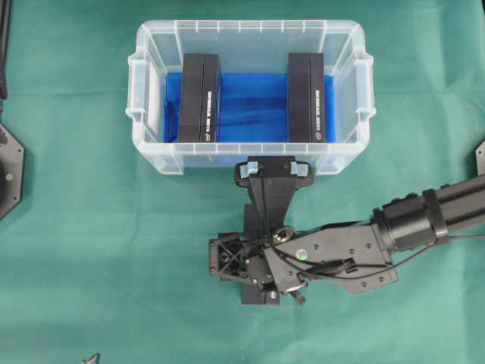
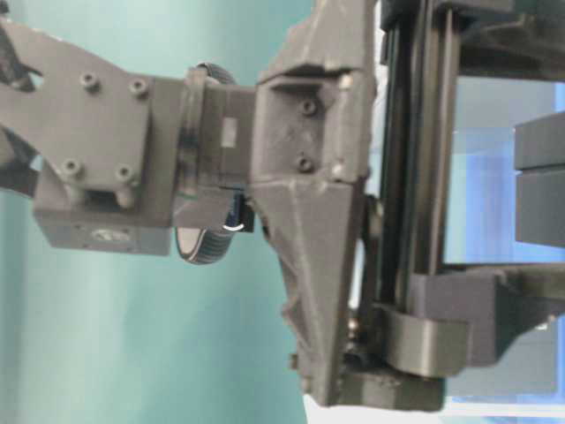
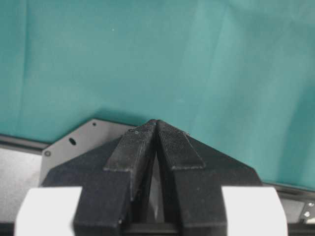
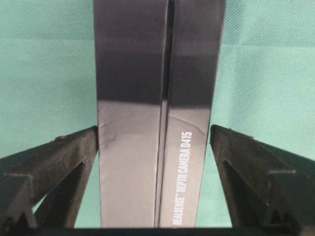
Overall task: Take the box out of the case with the right arm.
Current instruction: 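Carry the box toward the front and lower it onto the table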
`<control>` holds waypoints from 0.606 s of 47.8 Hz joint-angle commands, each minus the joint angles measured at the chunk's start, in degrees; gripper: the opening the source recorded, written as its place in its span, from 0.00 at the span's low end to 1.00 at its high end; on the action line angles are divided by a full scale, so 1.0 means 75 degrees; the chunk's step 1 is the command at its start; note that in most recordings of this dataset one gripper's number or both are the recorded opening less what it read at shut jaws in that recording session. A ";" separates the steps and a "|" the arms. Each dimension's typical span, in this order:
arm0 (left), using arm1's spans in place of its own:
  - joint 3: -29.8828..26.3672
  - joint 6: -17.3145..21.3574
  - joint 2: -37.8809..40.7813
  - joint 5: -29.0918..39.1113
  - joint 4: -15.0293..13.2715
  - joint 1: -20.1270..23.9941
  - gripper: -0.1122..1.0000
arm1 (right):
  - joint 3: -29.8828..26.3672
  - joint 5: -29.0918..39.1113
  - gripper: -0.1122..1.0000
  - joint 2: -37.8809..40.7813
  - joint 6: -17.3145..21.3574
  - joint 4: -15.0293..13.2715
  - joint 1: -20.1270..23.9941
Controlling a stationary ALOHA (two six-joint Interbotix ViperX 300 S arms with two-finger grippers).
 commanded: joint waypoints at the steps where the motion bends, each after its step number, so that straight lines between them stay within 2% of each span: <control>1: -0.0082 0.0000 -0.0012 -0.0035 0.0023 0.0023 0.18 | -0.0105 0.0000 0.92 -0.0305 -0.0023 -0.0023 0.0012; 9: -0.0082 0.0000 -0.0023 -0.0023 0.0023 0.0023 0.18 | -0.0246 0.0164 0.91 -0.0609 -0.0023 -0.0035 0.0012; 15: -0.0082 0.0000 -0.0012 -0.0035 0.0023 0.0023 0.18 | -0.0621 0.0633 0.91 -0.0855 -0.0035 -0.0223 0.0012; 24: -0.0082 0.0000 -0.0023 -0.0035 0.0023 0.0023 0.18 | -0.1594 0.1816 0.89 -0.1031 -0.0316 -0.0738 0.0012; 29: -0.0082 0.0000 -0.0012 -0.0035 0.0023 0.0023 0.18 | -0.2156 0.2496 0.89 -0.1020 -0.0563 -0.0809 0.0000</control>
